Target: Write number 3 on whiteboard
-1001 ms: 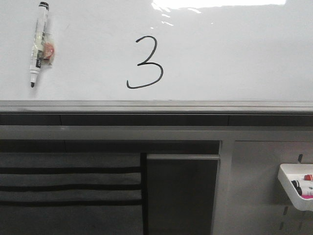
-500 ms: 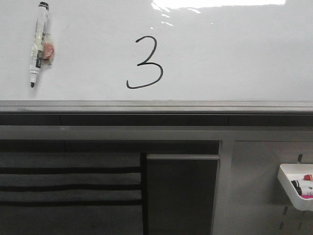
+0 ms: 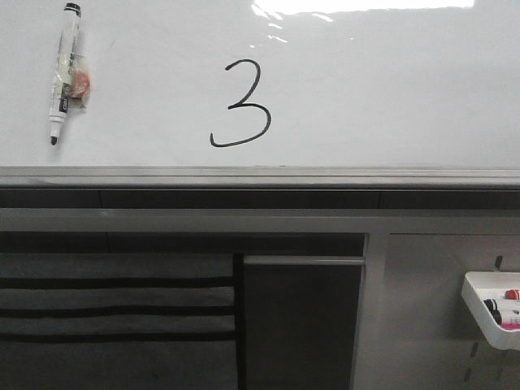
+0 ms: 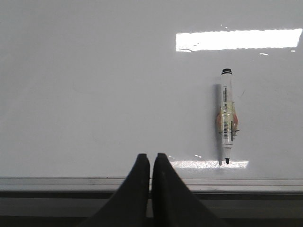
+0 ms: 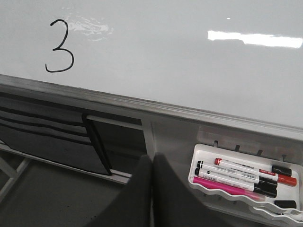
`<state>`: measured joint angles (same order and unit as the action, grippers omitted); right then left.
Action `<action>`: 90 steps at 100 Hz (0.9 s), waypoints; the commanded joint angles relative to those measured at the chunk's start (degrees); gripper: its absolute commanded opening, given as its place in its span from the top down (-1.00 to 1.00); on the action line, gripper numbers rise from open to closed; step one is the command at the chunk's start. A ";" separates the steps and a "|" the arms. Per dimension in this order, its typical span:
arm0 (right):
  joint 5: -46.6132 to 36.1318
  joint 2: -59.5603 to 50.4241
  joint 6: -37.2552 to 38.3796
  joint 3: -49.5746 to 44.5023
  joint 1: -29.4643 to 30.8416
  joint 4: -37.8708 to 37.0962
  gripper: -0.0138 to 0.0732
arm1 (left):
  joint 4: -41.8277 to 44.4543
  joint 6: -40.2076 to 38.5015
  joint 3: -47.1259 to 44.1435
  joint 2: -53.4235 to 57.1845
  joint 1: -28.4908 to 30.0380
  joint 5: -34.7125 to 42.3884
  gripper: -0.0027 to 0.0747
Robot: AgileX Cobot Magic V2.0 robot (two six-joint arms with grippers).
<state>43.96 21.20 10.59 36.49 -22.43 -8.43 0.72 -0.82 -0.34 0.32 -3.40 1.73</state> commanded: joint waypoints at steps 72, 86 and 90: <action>-40.44 -19.60 0.57 -32.29 18.01 4.80 0.85 | -0.09 -0.74 -0.17 1.82 -0.59 4.22 0.98; -41.99 -22.91 0.57 -35.93 18.77 4.80 0.85 | -0.09 -0.74 -0.17 1.82 -0.59 4.22 0.98; -43.96 -22.91 0.57 -37.05 19.00 4.80 0.85 | -0.09 -0.74 -0.17 1.82 -0.59 4.22 0.98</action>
<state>7.68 -0.54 11.15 -0.36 -4.11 -3.62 0.72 -0.82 -0.34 0.32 -3.40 1.73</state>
